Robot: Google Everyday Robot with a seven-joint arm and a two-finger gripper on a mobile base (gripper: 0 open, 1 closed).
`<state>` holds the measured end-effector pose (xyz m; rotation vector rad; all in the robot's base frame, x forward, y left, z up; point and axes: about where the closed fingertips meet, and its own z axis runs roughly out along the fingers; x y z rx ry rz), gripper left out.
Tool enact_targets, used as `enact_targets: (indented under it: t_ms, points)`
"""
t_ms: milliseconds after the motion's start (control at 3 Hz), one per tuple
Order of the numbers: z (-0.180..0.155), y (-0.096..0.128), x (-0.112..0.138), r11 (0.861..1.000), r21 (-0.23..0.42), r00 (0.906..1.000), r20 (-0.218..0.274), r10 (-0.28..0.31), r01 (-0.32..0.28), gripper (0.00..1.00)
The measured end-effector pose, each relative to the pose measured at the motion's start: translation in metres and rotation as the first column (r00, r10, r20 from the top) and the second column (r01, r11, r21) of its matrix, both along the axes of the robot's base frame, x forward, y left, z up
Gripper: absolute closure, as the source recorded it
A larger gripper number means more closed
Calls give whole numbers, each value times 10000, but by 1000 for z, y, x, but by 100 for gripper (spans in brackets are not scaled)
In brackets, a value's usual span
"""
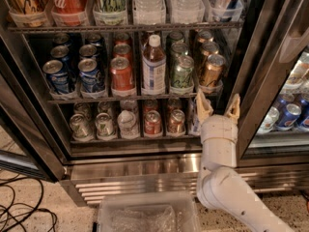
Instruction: Pick orange can from middle shelf of fridge
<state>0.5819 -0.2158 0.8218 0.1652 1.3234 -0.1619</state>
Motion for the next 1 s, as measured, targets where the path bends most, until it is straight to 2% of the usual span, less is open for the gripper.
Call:
enact_targets:
  t_ms: [333,667,1000]
  points:
    - [0,0,3,9982,377,9989,-69,461,-458,32]
    - [-2,10,7,9940,336,9940,-292,1051,-1041,34]
    - [-5,17,11,9922,123,9907,-564,1242,-1237,34]
